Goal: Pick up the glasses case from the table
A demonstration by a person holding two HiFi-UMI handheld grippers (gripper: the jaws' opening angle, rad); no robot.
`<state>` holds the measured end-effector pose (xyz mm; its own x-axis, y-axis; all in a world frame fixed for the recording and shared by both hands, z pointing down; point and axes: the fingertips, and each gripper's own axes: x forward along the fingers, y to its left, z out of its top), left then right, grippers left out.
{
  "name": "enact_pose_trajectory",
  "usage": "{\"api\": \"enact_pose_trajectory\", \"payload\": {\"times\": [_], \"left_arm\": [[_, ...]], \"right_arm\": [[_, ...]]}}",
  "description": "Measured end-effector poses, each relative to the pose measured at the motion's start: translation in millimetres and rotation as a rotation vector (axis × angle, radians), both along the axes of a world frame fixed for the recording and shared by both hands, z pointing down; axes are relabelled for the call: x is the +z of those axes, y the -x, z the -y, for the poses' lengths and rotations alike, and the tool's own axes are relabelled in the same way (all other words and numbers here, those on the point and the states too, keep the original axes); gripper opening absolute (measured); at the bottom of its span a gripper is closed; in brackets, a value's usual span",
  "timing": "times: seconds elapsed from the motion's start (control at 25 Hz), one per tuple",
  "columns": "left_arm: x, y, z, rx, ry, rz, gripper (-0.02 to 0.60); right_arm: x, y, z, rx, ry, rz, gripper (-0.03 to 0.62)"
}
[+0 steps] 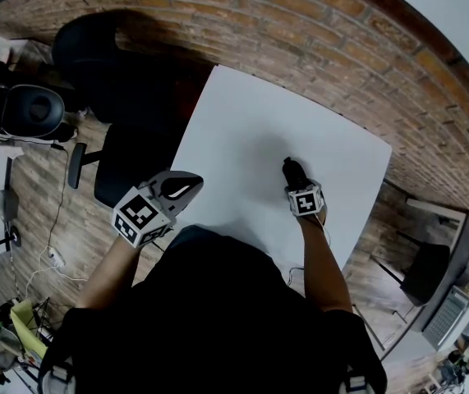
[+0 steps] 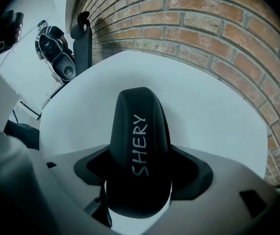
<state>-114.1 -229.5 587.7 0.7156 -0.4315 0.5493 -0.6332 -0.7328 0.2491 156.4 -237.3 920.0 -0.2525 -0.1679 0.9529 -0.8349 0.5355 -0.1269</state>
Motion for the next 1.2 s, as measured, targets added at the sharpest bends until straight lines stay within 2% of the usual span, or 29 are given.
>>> {"api": "enact_pose_trajectory", "payload": {"times": [0.6, 1.04, 1.2], "left_arm": [[-2.8, -7.6, -3.0, 0.012, -0.013, -0.013, 0.012], [-13.5, -19.0, -13.8, 0.043, -0.038, -0.001, 0.012], [-17.1, -24.4, -19.5, 0.054, -0.052, -0.007, 0.012]], "right_arm": [[-1.9, -7.6, -7.8, 0.037, 0.033, 0.009, 0.342], [-23.4, -10.4, -15.5, 0.066, -0.011, 0.055, 0.342], [-37.5, -18.5, -6.5, 0.065, -0.090, 0.048, 0.341]]}}
